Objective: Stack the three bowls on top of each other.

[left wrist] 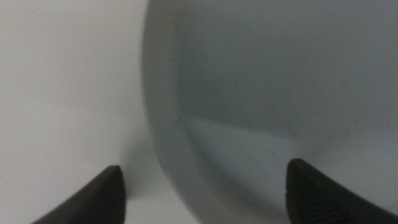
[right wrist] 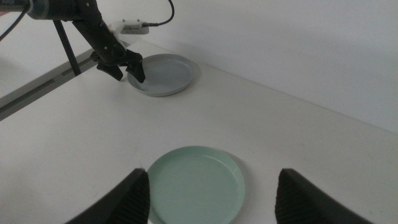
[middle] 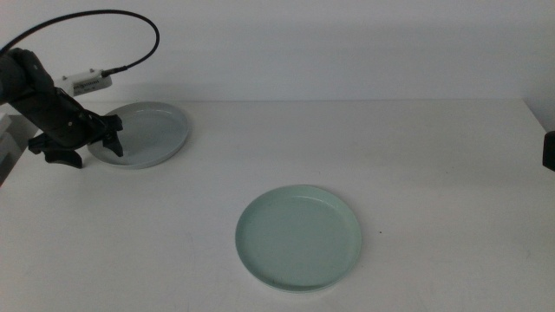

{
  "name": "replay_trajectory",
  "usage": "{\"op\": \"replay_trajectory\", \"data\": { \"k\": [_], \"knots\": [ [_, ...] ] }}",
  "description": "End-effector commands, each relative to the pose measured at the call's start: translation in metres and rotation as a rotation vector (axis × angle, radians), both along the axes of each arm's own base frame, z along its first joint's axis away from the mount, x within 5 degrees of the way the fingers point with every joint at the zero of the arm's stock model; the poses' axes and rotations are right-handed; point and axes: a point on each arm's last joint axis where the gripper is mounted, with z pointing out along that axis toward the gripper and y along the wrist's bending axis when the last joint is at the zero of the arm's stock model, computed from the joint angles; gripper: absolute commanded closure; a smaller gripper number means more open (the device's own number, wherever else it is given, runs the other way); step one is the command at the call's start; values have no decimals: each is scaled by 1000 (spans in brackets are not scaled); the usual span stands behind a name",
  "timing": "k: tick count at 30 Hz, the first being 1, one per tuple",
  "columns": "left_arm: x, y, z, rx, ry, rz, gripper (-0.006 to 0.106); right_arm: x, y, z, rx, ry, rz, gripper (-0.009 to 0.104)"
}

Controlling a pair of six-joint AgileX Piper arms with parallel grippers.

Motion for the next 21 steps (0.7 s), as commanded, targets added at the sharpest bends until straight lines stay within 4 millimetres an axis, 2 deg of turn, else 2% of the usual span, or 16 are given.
{"op": "replay_trajectory", "data": {
  "k": [1,4,10,13,15,21],
  "knots": [
    [5,1,38,5,-126,13,31,1,0,12,36,-73,-9,41],
    [6,0,36,-11,-123,19,51,1,0,12,36,-73,-9,41],
    [6,-3,37,-54,-133,27,106,1,0,12,36,-73,-9,41],
    [4,-4,46,-40,-148,2,105,1,0,12,36,-73,-9,41],
    [1,-5,58,-33,-164,-17,105,1,0,12,36,-73,-9,41],
    [-26,-10,118,-14,-247,-50,105,1,0,12,36,-73,-9,41]
  ]
}}
